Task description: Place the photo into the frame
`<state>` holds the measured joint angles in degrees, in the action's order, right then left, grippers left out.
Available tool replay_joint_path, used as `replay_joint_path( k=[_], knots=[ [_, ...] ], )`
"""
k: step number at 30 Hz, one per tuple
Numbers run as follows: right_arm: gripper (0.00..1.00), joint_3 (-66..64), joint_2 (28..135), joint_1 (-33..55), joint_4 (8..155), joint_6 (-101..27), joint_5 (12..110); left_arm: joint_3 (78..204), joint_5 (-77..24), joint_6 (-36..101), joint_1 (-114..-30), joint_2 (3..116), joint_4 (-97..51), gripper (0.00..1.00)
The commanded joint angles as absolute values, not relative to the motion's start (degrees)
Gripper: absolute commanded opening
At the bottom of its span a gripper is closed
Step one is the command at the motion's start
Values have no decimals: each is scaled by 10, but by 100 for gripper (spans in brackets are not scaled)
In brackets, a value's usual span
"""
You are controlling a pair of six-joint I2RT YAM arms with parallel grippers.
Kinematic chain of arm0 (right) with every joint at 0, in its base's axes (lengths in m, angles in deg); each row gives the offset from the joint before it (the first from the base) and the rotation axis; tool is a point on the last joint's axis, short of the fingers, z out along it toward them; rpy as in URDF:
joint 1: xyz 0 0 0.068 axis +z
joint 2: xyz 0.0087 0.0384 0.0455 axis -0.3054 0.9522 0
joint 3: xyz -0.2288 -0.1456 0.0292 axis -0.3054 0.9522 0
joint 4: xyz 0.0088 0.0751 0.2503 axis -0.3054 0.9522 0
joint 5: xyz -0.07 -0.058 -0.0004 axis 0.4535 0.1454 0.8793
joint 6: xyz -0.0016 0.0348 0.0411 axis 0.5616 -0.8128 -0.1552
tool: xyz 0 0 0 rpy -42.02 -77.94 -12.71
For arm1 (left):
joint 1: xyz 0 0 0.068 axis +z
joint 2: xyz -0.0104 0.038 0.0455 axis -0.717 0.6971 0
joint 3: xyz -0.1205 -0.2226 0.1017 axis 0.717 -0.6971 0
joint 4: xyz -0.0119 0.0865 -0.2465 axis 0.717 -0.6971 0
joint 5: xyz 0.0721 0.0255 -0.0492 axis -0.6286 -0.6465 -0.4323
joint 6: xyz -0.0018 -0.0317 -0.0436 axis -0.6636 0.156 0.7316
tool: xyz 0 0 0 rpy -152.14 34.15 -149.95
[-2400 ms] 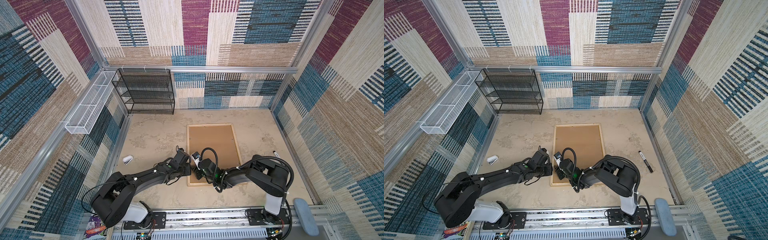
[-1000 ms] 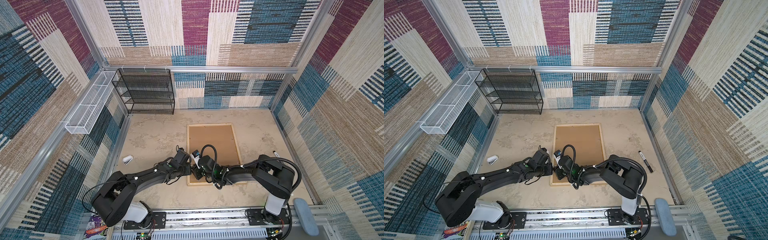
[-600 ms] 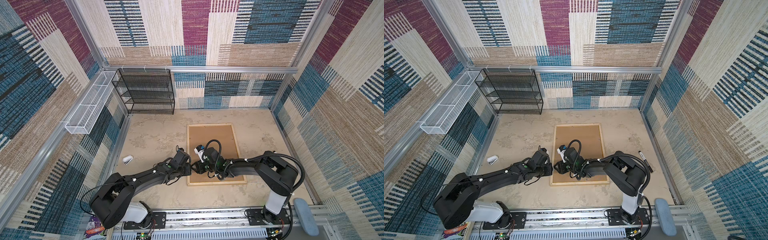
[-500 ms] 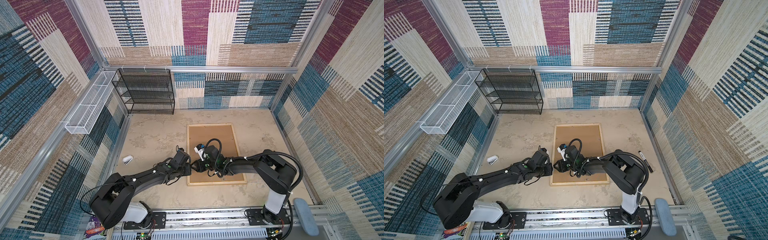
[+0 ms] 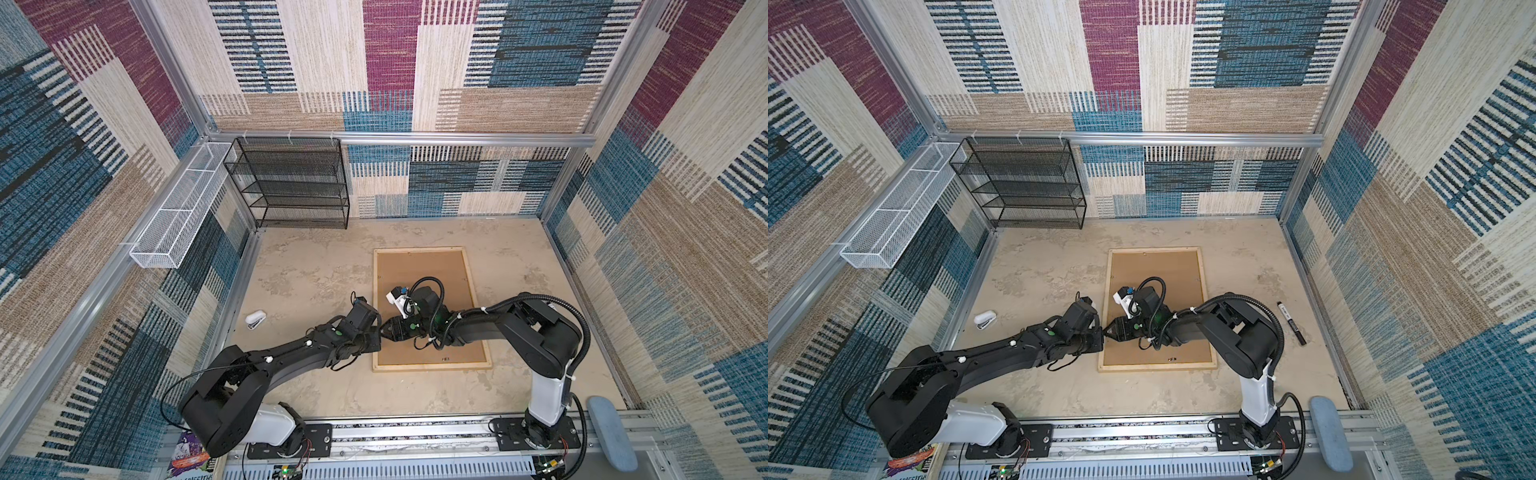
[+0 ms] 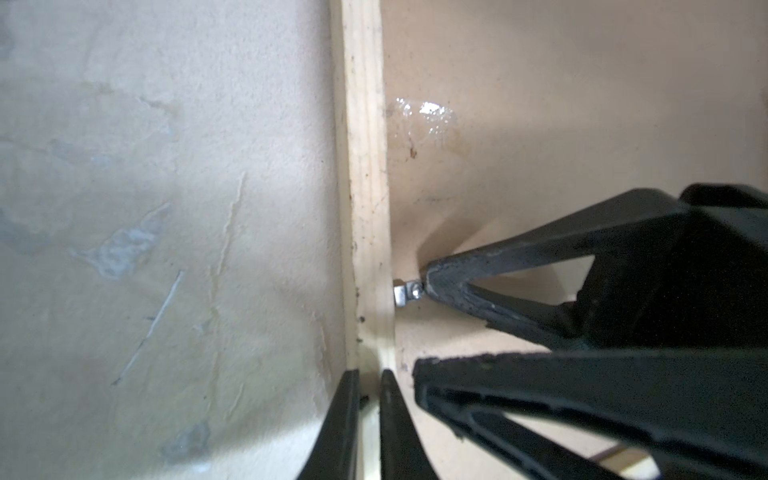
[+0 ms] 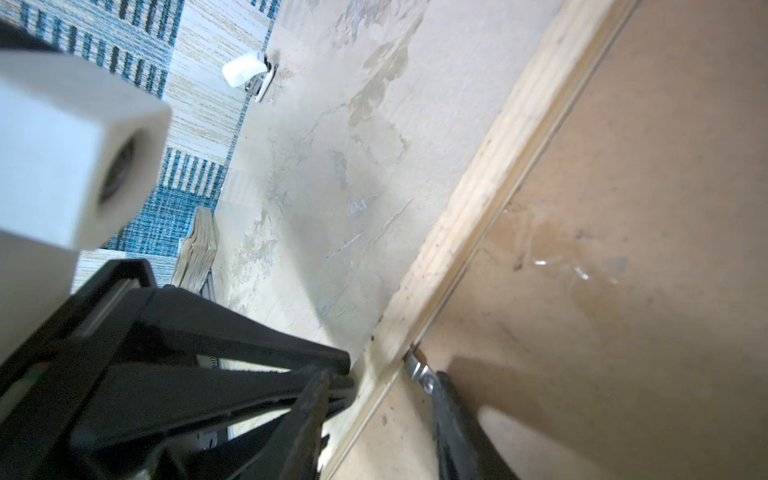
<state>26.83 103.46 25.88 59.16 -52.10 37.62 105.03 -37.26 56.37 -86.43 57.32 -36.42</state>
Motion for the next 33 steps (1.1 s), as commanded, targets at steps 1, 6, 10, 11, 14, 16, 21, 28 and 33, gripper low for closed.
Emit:
replay_joint_path(
  k=[1,6,10,11,14,16,21,28,33],
  knots=[
    [44,277,1046,257,645,-549,327,1048,-347,555,-865,577,-339,15],
    [44,278,1052,256,643,-552,323,1047,-344,555,-865,579,-337,15],
    [44,282,1059,256,631,-561,319,1047,-342,555,-865,580,-336,15],
    [44,283,1062,256,628,-564,320,1047,-342,555,-865,580,-336,15],
    [44,289,1068,251,608,-576,316,1047,-341,555,-865,580,-336,15],
    [43,300,1075,244,580,-592,311,1047,-340,555,-865,580,-336,15],
    [43,327,1088,223,516,-632,290,1047,-340,555,-865,578,-336,15],
    [43,329,1095,219,509,-639,288,1048,-342,554,-865,579,-336,15],
    [43,339,1096,211,492,-654,288,1049,-342,554,-865,579,-337,15]
  ],
)
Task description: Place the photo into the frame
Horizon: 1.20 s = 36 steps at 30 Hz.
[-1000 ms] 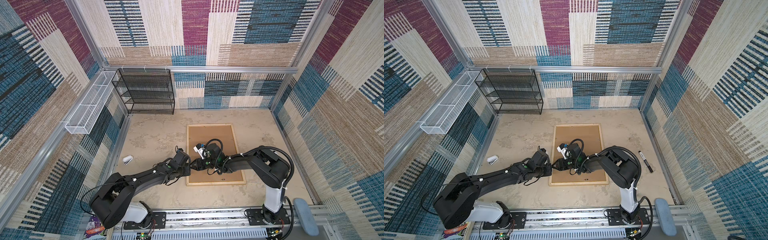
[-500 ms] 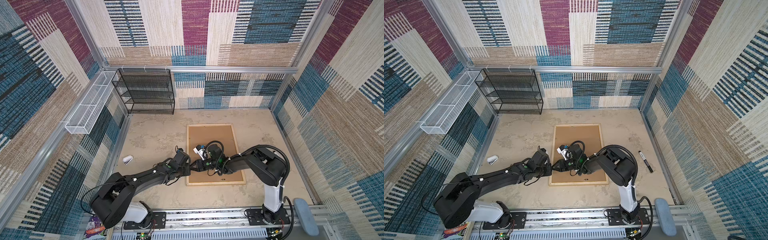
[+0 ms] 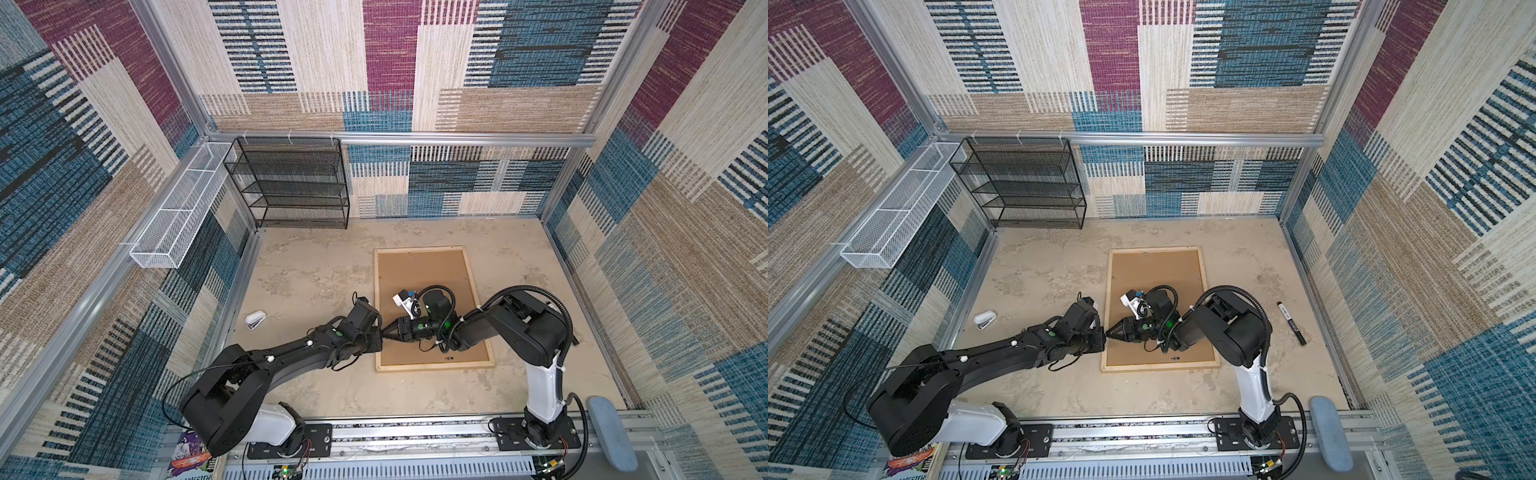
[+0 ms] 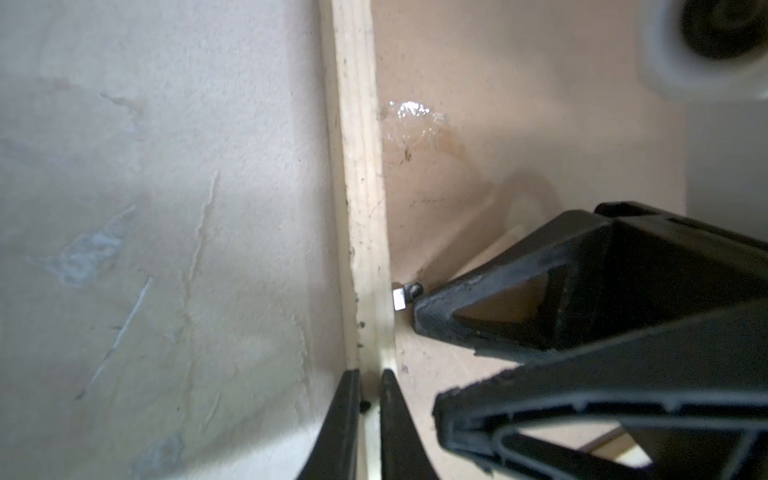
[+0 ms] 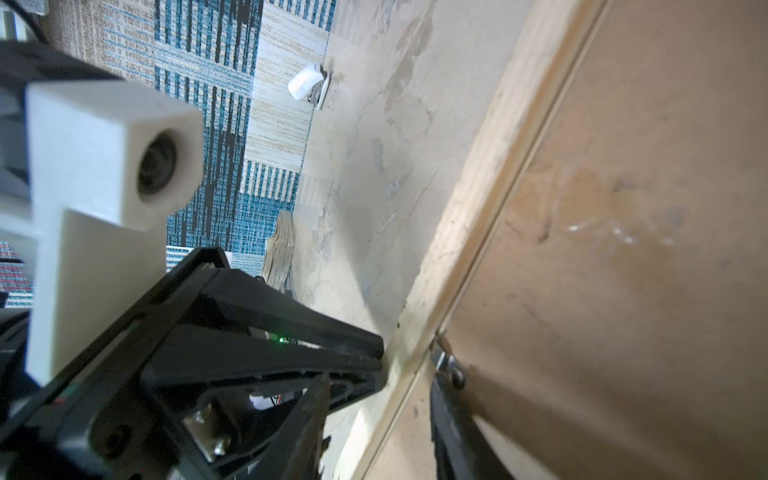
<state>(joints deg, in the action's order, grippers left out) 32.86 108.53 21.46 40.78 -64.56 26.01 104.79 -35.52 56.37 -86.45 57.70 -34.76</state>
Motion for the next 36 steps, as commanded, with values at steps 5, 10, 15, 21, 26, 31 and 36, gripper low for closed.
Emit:
replay_joint_path(
  k=[5,10,15,21,26,31,36],
  knots=[
    [43,351,1096,208,463,-680,290,1050,-344,554,-865,578,-338,21],
    [43,351,1097,208,461,-684,295,1054,-342,553,-865,582,-339,23],
    [43,352,1100,208,461,-689,297,1054,-340,552,-865,588,-339,21],
    [43,346,1108,209,466,-690,295,1054,-340,552,-865,592,-337,18],
    [42,343,1112,209,464,-702,297,1054,-339,552,-865,593,-337,17],
    [42,336,1117,209,467,-714,299,1056,-336,553,-865,598,-334,17],
    [42,333,1119,215,475,-723,309,1056,-336,552,-865,601,-331,17]
  ],
)
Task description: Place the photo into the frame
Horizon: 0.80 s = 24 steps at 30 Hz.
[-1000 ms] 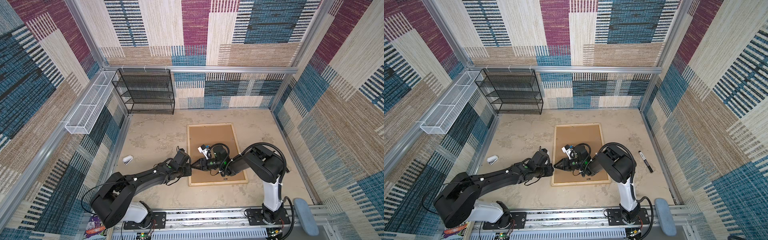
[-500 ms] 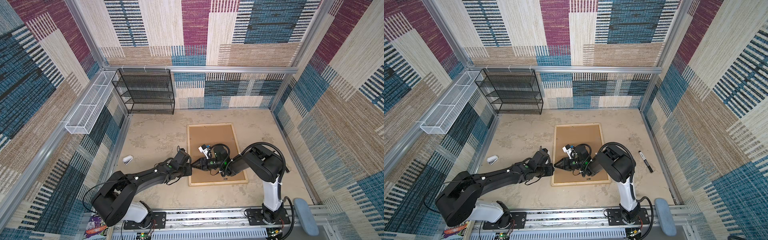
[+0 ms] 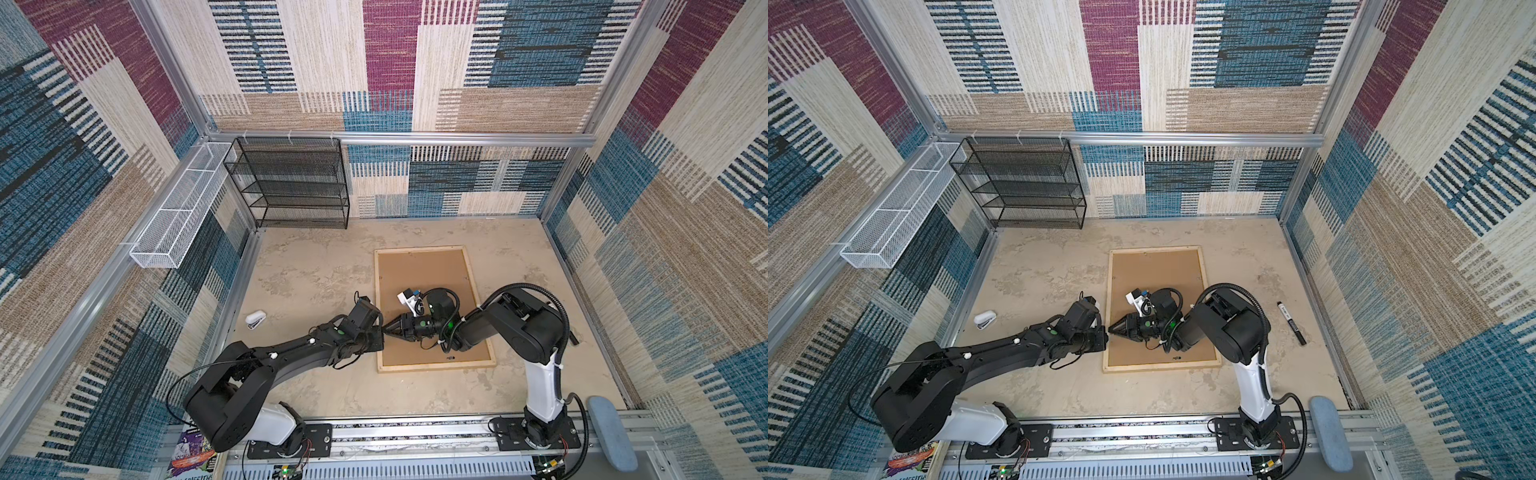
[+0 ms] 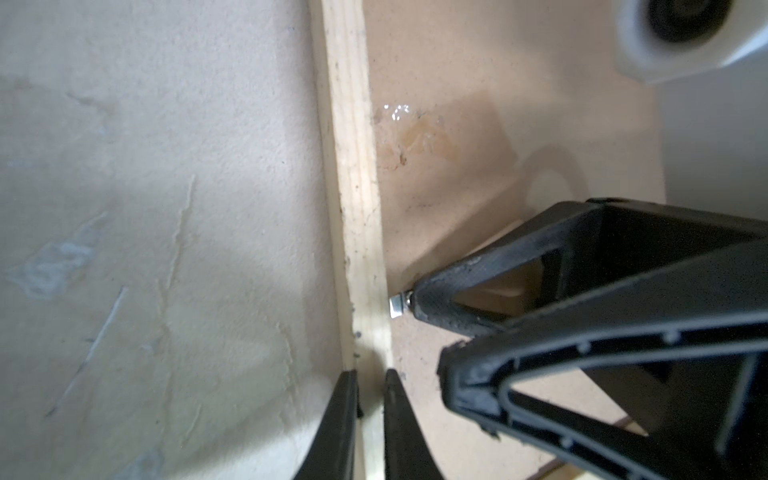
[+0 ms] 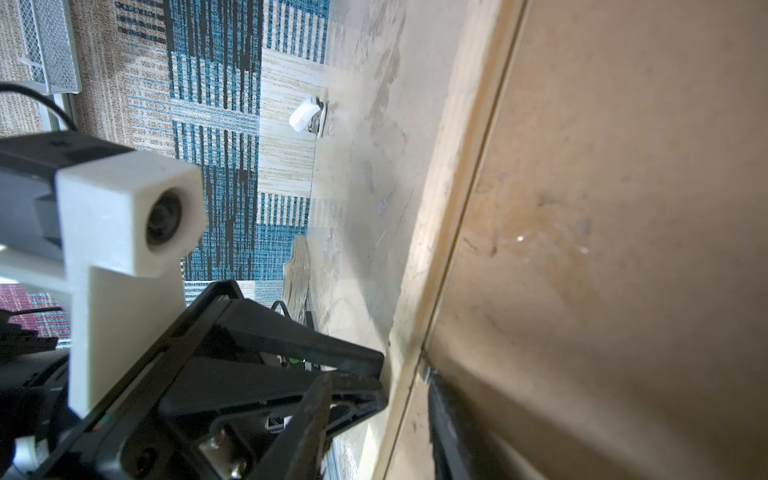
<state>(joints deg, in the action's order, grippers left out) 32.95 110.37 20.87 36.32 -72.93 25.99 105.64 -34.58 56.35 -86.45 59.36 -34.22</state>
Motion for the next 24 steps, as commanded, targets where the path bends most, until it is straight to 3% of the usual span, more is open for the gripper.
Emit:
replay_joint_path(
  k=[1,24],
  knots=[
    [42,332,1119,217,475,-727,313,1057,-336,552,-865,601,-329,16],
    [42,319,1127,241,470,-763,340,1054,-326,549,-865,610,-320,16]
  ],
)
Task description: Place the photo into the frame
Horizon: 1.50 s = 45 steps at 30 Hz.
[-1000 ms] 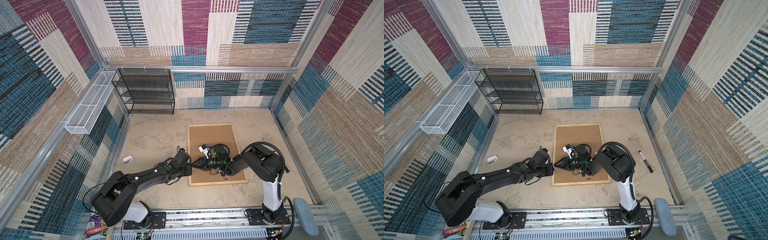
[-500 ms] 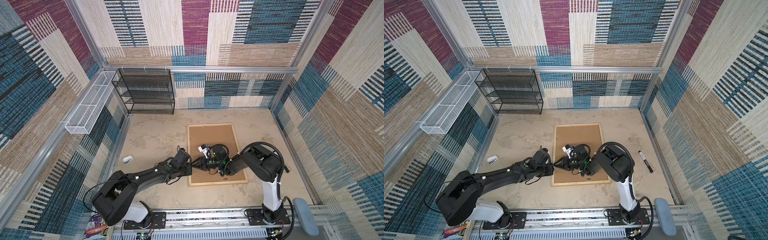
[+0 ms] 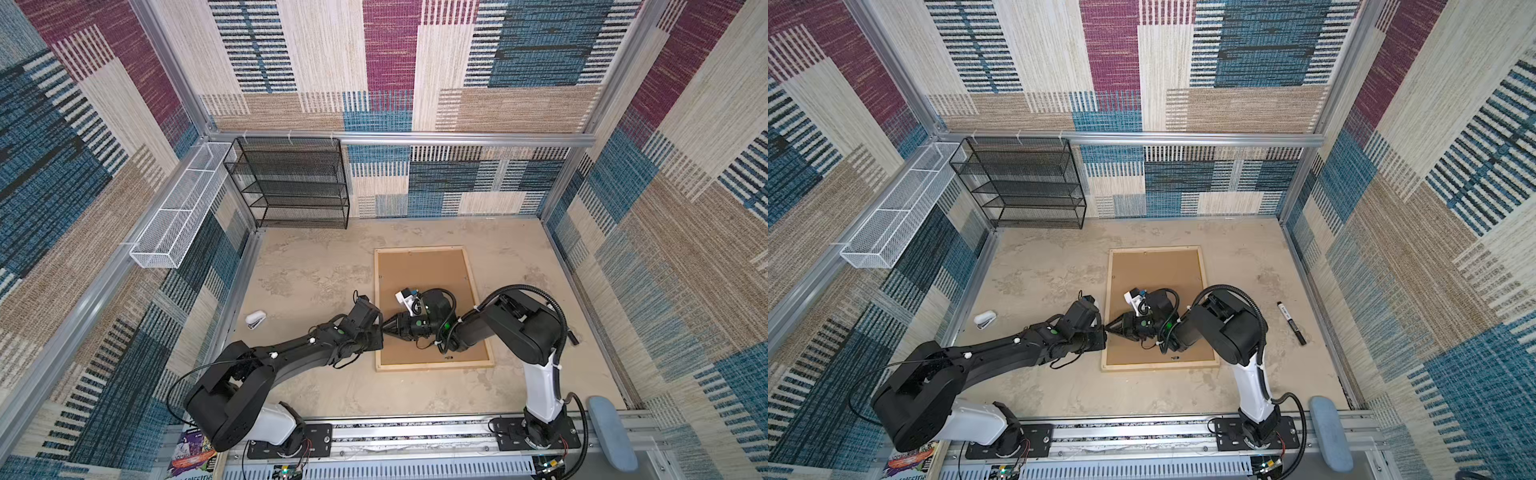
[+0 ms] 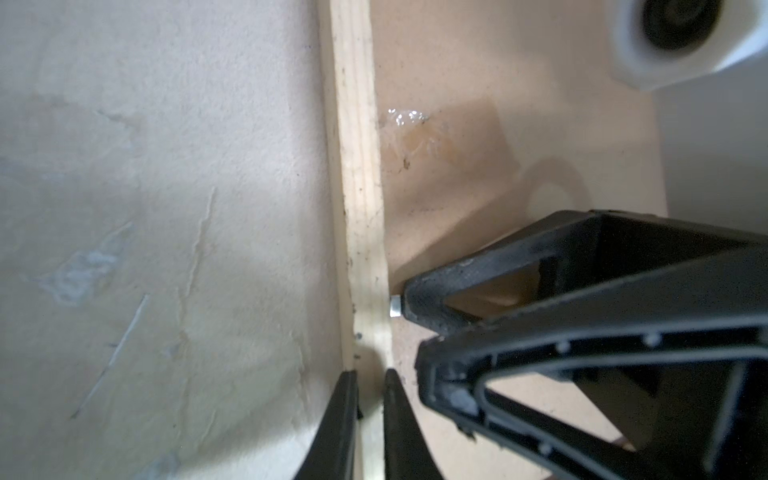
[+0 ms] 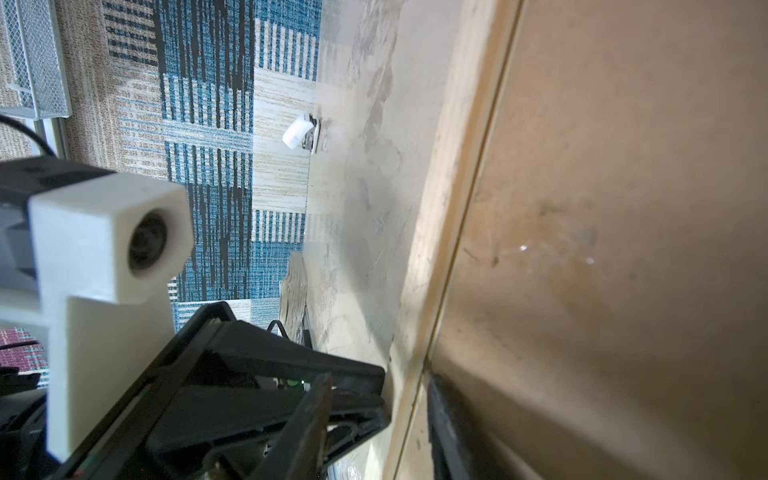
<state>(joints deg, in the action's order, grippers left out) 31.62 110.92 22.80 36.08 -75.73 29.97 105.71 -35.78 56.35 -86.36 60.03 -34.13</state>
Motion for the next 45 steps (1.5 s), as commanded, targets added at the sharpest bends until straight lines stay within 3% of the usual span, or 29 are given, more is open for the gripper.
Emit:
replay_joint_path(
  k=[1,13,23,33,40,45],
  knots=[
    [42,319,1127,242,469,-763,340,1054,-326,550,-865,609,-320,16],
    [42,324,1128,242,440,-775,326,1051,-323,557,-866,610,-312,16],
    [45,292,1104,228,464,-741,306,1041,-344,563,-865,579,-330,25],
    [56,283,1060,203,495,-706,304,1051,-354,557,-866,589,-349,23],
    [70,249,1003,192,569,-643,310,1060,-349,558,-866,608,-347,25],
    [71,242,964,181,609,-613,324,1064,-351,555,-866,613,-350,25]
  ],
)
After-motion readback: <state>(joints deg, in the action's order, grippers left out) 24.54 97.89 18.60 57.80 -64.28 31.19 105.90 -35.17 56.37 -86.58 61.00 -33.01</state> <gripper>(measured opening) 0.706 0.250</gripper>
